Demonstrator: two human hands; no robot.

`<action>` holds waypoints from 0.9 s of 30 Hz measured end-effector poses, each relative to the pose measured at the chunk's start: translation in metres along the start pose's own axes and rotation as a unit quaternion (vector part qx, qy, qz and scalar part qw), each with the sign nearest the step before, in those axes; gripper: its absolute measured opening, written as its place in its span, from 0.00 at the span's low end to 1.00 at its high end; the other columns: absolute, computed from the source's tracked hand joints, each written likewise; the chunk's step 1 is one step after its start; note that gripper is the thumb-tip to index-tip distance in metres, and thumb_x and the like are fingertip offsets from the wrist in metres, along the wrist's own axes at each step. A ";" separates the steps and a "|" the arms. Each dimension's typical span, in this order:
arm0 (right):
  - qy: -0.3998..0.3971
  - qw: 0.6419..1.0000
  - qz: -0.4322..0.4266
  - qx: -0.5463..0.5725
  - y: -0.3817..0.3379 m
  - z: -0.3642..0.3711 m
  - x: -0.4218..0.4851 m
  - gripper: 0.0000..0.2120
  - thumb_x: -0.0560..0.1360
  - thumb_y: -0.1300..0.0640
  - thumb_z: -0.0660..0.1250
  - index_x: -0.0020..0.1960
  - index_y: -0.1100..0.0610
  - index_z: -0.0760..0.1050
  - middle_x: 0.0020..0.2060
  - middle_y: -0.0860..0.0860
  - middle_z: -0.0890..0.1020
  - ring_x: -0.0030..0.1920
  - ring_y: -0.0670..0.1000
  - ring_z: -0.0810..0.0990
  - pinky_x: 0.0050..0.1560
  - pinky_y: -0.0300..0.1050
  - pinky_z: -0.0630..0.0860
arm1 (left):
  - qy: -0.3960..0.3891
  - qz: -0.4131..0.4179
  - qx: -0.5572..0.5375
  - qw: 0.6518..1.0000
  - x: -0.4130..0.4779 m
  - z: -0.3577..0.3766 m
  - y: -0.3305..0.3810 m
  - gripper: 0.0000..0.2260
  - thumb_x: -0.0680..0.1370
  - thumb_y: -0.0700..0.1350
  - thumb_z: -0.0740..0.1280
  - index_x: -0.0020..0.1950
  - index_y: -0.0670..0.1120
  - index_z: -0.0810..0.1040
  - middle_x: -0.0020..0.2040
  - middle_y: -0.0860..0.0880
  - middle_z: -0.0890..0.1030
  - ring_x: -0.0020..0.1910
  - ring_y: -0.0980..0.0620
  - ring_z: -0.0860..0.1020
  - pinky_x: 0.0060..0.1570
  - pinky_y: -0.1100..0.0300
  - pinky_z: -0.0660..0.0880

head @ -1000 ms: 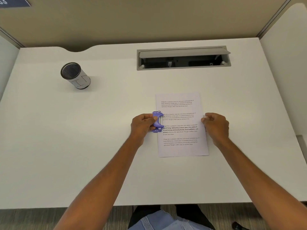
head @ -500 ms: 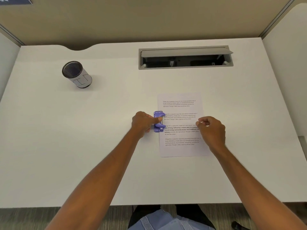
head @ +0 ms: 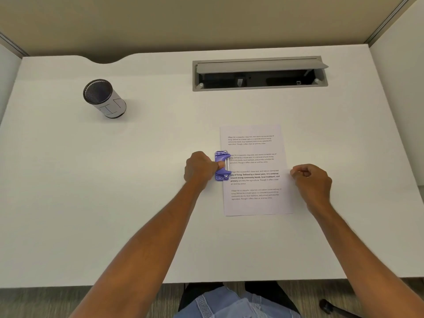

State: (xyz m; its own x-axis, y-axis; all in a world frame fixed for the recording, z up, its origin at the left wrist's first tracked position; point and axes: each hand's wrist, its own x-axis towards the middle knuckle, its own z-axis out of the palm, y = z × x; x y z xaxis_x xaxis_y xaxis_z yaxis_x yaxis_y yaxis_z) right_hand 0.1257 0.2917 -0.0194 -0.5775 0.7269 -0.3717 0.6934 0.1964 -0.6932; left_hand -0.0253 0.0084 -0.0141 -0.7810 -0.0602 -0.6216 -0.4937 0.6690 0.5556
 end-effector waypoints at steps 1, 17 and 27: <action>0.000 1.000 0.000 0.000 -0.001 0.000 0.001 0.04 0.76 0.55 0.74 0.43 0.47 0.86 0.36 0.37 0.86 0.42 0.42 0.84 0.43 0.40 0.76 | 0.006 -0.001 0.007 1.000 0.000 0.001 0.001 0.19 0.71 0.54 0.84 0.40 0.46 0.76 0.45 0.43 0.87 0.44 0.40 0.85 0.43 0.54 0.76; -0.015 1.000 -0.015 0.012 -0.006 0.000 -0.001 0.03 0.76 0.55 0.73 0.44 0.49 0.86 0.35 0.39 0.86 0.42 0.46 0.84 0.46 0.44 0.78 | -0.015 -0.011 -0.049 0.999 -0.005 -0.004 0.005 0.19 0.70 0.46 0.85 0.35 0.46 0.74 0.29 0.46 0.79 0.28 0.46 0.75 0.37 0.57 0.73; -0.014 1.000 -0.024 0.014 -0.011 -0.008 -0.014 0.04 0.77 0.56 0.74 0.44 0.49 0.85 0.39 0.42 0.86 0.44 0.47 0.84 0.46 0.45 0.79 | -0.013 0.016 -0.056 0.998 -0.022 -0.007 0.017 0.21 0.71 0.50 0.86 0.36 0.46 0.74 0.34 0.47 0.80 0.31 0.47 0.76 0.39 0.56 0.74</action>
State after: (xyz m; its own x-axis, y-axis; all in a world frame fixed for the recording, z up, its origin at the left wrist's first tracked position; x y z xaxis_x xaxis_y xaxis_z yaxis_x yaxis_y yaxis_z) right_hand 0.1294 0.2845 -0.0015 -0.6222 0.6977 -0.3551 0.6527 0.2119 -0.7274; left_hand -0.0189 0.0160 0.0133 -0.7878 -0.0197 -0.6156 -0.5091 0.5834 0.6329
